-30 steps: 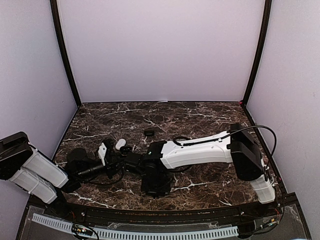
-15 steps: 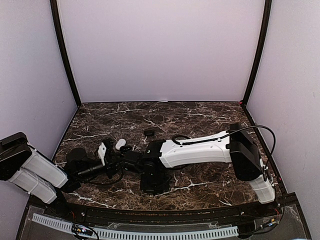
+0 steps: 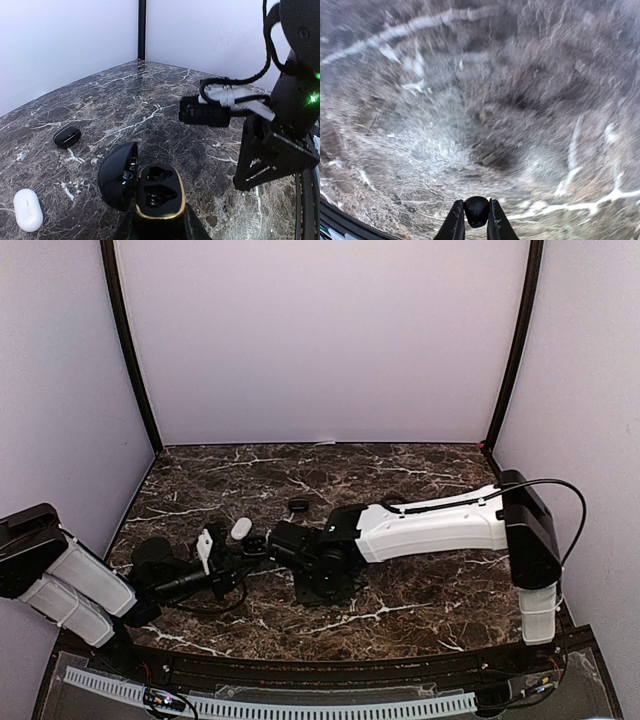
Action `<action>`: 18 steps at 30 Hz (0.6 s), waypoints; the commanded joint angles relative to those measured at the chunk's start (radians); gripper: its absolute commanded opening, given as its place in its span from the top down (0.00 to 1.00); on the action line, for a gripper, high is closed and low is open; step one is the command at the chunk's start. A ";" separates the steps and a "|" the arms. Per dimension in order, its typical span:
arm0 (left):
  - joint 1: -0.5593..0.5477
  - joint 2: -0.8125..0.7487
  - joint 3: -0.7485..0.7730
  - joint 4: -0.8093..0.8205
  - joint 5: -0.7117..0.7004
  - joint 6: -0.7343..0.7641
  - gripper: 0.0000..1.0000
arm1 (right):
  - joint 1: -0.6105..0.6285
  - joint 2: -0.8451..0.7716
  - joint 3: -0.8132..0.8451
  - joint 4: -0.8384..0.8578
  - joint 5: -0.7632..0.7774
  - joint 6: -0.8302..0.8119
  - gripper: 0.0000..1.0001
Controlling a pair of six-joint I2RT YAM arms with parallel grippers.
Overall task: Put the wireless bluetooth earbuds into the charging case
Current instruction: Pick up the right earbud from the center of the board.
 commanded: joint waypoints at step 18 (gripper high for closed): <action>-0.014 0.307 0.124 0.397 0.176 -0.171 0.93 | -0.073 -0.616 -0.657 1.092 -0.002 -0.730 0.85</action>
